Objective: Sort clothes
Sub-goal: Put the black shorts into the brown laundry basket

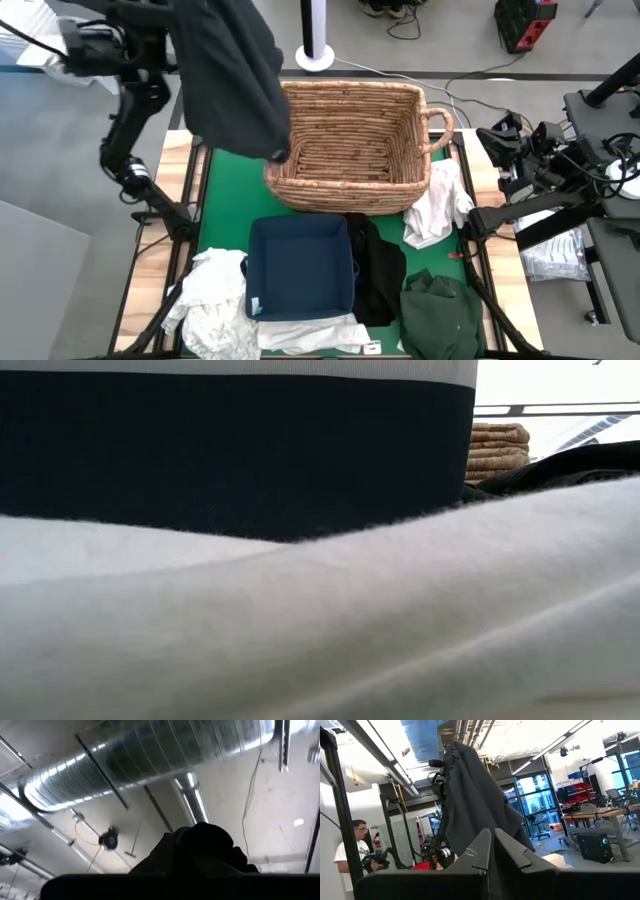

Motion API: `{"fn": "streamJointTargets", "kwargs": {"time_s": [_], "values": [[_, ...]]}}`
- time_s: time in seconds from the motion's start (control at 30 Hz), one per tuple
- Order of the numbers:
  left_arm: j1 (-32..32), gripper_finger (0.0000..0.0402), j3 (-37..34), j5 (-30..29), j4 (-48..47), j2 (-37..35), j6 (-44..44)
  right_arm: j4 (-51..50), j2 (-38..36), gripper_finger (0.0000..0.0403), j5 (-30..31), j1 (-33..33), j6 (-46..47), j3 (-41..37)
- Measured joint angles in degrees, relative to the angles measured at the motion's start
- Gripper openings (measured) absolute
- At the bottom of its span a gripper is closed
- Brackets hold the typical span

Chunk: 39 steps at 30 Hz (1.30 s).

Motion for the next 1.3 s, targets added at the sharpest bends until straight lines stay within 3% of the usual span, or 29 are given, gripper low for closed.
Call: {"fn": "streamJointTargets", "kwargs": {"time_s": [0.3,0.73,0.9,1.17,1.3], "values": [[0.0,0.0,-0.2,-0.6,10.3,7.1,-1.9,0.0,0.0,0.0013,0.0,0.0,-0.3,0.0],[-1.6,0.0,-0.1,1.1,11.0,14.4,-9.8,-0.6,0.0,0.0013,0.4,0.0,-0.6,0.0],[-2.1,0.0,-0.1,3.6,7.7,16.2,-10.1,-0.8,0.0,0.0013,0.4,0.0,-0.7,0.0],[-2.5,0.0,-0.1,5.7,-10.9,17.9,-13.0,-1.0,0.0,0.0013,0.4,0.0,-1.8,0.0],[-2.4,0.0,-0.2,10.1,-16.6,18.5,-13.0,-1.4,0.0,0.0013,0.4,0.0,-1.9,0.0]]}}
